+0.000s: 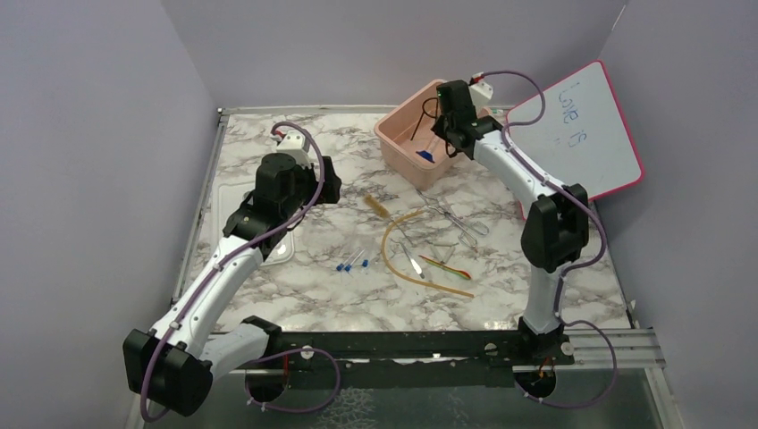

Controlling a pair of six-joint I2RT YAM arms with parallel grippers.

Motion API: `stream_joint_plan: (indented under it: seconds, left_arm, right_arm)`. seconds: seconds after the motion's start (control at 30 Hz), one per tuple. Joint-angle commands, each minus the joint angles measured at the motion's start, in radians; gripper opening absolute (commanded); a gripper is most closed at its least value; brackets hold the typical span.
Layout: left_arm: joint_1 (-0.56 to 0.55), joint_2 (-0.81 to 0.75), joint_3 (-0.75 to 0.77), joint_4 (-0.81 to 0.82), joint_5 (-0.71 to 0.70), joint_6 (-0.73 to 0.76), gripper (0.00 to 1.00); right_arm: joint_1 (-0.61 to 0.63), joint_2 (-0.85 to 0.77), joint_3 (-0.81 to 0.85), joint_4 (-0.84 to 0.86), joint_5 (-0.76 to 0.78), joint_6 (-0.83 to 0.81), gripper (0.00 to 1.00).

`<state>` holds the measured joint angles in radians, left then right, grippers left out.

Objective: Organize the chemistry lab equipment

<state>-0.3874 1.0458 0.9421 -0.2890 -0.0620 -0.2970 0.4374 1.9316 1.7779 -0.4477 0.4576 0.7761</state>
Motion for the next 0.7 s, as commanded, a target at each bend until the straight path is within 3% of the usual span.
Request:
stream_joint_plan:
  seconds: [0.0, 0.3, 0.67]
  left_arm:
    - [0.001, 0.01, -0.027, 0.04, 0.014, 0.045, 0.89]
    - [0.001, 0.017, -0.036, 0.032, -0.008, 0.057, 0.89]
    - [0.001, 0.031, -0.038, 0.024, -0.021, 0.058, 0.89]
  right_arm:
    - [0.001, 0.081, 0.055, -0.039, 0.011, 0.038, 0.16]
    - [-0.009, 0.314, 0.338, -0.207, 0.023, 0.131, 0.17]
    - [-0.05, 0.344, 0.262, -0.245, 0.006, 0.287, 0.2]
